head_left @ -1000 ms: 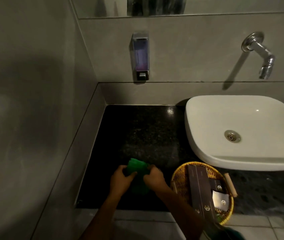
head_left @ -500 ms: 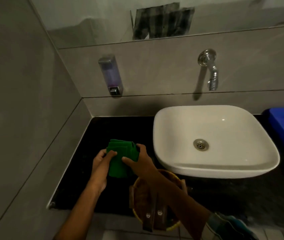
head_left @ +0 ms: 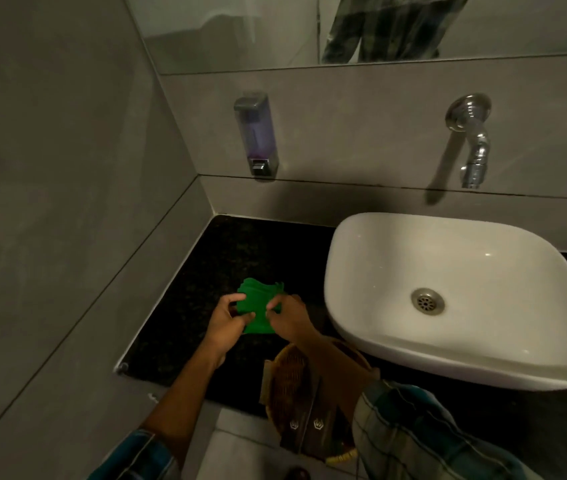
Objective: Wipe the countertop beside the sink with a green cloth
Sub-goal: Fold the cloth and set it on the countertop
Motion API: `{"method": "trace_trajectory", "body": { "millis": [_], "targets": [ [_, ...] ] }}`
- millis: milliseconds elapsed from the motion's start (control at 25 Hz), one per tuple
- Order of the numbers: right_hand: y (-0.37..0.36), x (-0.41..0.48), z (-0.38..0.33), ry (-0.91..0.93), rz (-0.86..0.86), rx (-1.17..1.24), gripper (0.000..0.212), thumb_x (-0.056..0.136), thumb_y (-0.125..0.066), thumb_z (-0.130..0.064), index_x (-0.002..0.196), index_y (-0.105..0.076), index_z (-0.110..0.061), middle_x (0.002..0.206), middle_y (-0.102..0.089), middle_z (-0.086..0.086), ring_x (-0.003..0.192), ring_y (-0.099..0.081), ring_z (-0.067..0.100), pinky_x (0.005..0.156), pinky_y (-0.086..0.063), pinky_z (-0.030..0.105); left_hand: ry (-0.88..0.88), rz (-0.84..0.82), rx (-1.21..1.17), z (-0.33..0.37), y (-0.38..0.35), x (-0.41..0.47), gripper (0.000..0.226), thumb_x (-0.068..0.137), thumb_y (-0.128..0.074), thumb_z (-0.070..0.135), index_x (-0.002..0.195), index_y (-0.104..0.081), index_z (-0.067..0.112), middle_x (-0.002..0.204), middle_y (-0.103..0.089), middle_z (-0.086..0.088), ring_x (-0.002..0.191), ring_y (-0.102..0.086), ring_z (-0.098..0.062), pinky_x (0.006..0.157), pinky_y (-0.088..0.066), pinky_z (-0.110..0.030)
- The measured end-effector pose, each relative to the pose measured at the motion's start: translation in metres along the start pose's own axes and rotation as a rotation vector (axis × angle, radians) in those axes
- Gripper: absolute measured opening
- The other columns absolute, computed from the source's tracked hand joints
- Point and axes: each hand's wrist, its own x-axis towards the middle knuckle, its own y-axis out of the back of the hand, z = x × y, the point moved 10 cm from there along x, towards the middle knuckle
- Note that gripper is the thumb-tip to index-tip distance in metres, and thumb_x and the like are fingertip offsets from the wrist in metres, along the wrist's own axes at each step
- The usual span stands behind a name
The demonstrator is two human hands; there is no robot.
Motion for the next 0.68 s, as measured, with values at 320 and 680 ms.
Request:
{"method": "trace_trajectory", "body": {
  "millis": [320,680],
  "targets": [
    [-0.027,0.062,0.010,-0.037,-0.021,-0.069,0.044,0.100,-0.036,-0.017,0.143,-0.034,-0.008,0.153,-0.021,0.018,0.134,-0.036,0.034,0.108,-0.032,0.032,-0.240,-0.255,0.435,0.004,-0.030,0.071,0.050,0.093,-0.051,0.002,0.142,-0.040,0.008,0.150,-0.033,-0.012,0.137,-0.034,-0.021,0.101,-0.024,-0.009],
    [0.033,-0.055,0.042,-0.033,0.230,-0.337,0.034,0.084,-0.055,-0.008,0.117,-0.061,-0.012,0.115,-0.063,0.015,0.104,-0.061,0.032,0.084,-0.047,0.035,-0.320,-0.260,0.831,-0.022,-0.019,0.019,0.048,0.093,-0.055,0.032,0.138,-0.046,0.017,0.145,-0.045,-0.014,0.134,-0.041,-0.028,0.109,-0.038,-0.039]
  ]
}}
